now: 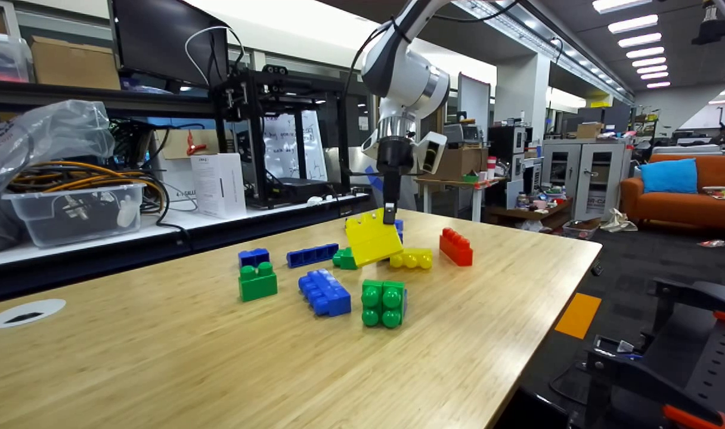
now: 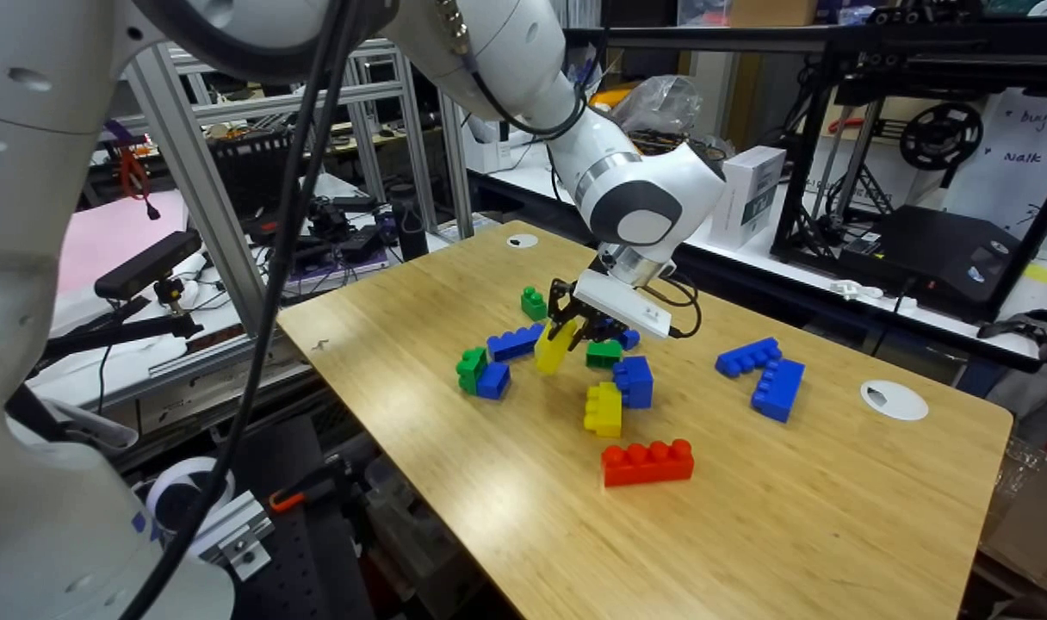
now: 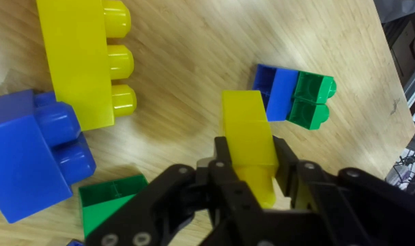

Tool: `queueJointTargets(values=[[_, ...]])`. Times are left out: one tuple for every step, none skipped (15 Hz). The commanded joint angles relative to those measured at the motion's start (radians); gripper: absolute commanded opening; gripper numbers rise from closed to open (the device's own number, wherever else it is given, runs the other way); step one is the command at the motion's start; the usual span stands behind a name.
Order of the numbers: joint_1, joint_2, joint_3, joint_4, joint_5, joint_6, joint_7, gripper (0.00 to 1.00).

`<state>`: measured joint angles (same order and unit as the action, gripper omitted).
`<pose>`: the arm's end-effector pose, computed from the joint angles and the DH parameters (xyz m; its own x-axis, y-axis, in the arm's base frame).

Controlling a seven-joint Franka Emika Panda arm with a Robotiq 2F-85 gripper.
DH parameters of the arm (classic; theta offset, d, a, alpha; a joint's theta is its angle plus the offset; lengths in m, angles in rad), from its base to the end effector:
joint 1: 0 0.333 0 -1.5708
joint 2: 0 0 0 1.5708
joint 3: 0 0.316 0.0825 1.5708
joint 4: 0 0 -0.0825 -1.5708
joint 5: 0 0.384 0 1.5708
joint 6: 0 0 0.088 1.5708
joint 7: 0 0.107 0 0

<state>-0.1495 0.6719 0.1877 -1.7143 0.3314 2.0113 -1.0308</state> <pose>0.6310 0.0355 0.1851 0.6743 0.7333 0.0866 0.6646 -0.5516 -0.5040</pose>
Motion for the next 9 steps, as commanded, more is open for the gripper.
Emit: queueJointTargets(values=[[-0.007, 0.06, 0.008, 0.066, 0.029, -0.027, -0.012, 0.1], [-0.008, 0.074, 0.011, 0.08, 0.031, -0.033, -0.011, 0.1], [-0.007, 0.087, 0.014, 0.094, 0.031, -0.041, -0.009, 0.1], [-0.007, 0.094, 0.015, 0.102, 0.03, -0.048, -0.008, 0.1], [-0.008, 0.105, 0.018, 0.115, 0.031, -0.056, -0.008, 0.1], [-0.007, 0.114, 0.02, 0.124, 0.029, -0.065, -0.004, 0.1], [-0.006, 0.12, 0.022, 0.135, 0.028, -0.079, -0.002, 0.1], [-0.005, 0.128, 0.023, 0.144, 0.028, -0.09, 0.0, 0.1], [-0.004, 0.136, 0.024, 0.152, 0.027, -0.101, 0.001, 0.1]])
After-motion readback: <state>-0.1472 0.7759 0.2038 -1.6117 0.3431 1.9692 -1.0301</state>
